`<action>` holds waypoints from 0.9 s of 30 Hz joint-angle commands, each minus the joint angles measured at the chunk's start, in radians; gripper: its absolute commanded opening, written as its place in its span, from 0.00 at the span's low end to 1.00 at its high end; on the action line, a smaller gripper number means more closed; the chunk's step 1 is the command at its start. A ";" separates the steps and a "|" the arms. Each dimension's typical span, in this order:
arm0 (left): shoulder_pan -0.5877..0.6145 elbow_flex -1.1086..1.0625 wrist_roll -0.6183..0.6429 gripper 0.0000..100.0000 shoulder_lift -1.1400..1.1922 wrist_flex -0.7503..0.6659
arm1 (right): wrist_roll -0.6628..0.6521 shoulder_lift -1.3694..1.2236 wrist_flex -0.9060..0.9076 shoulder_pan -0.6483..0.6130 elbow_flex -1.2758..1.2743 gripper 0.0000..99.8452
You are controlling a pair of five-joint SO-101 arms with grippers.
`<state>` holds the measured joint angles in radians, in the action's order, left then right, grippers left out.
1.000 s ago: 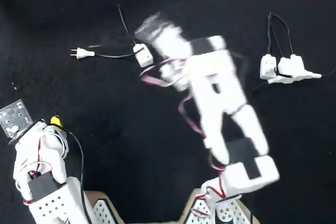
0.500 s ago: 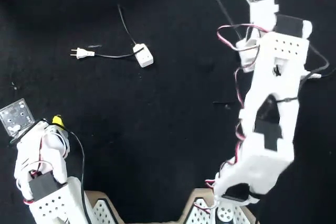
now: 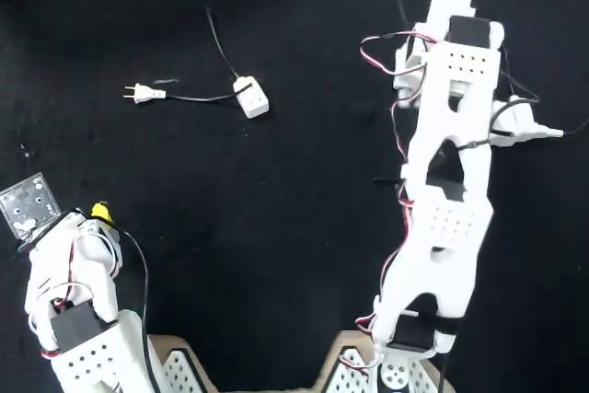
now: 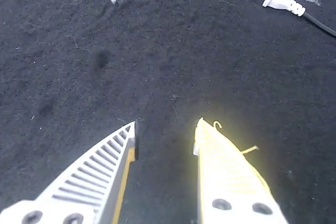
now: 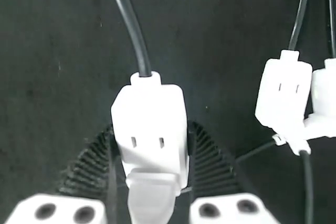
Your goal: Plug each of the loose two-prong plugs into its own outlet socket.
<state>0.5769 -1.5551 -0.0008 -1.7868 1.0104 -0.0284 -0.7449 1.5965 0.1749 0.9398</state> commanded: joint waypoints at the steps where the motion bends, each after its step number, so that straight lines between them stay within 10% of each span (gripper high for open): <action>1: -0.005 0.053 0.006 0.19 -0.005 -0.012 | 0.075 -0.054 0.000 -0.003 0.117 0.01; 27: -0.007 0.036 0.006 0.19 -0.005 -0.020 | 0.086 -0.406 0.080 0.160 0.463 0.01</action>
<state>0.5769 -1.5551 -0.0008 -1.7868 1.0104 0.0545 -1.1592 1.6686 0.3023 1.3495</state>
